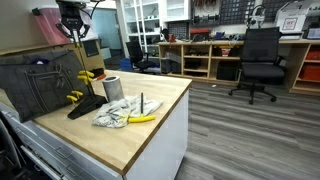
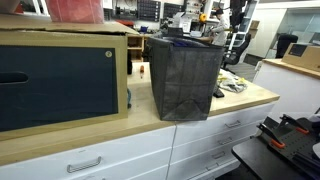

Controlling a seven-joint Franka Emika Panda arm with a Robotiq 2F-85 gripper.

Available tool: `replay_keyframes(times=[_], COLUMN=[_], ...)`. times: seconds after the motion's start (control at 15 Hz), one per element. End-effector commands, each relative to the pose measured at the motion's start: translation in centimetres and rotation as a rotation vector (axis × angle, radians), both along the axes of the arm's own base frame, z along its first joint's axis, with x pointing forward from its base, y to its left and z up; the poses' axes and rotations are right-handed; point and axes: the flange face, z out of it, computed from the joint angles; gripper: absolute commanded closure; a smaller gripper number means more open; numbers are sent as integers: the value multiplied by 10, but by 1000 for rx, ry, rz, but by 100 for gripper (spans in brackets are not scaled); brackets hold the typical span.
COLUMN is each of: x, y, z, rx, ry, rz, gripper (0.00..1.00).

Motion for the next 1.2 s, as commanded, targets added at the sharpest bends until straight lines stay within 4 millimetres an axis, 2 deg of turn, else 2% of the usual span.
replay_keyframes(times=[0.0, 0.2, 0.6, 0.93, 1.13], x=[-4, -8, -18, -10, -8], y=[6, 10, 34, 43, 56], z=[5, -3, -20, -30, -35], rx=[-2, 10, -2, -39, -43], ry=[-16, 15, 40, -6, -50], rz=[19, 45, 105, 113, 137], gripper=[96, 96, 96, 96, 96])
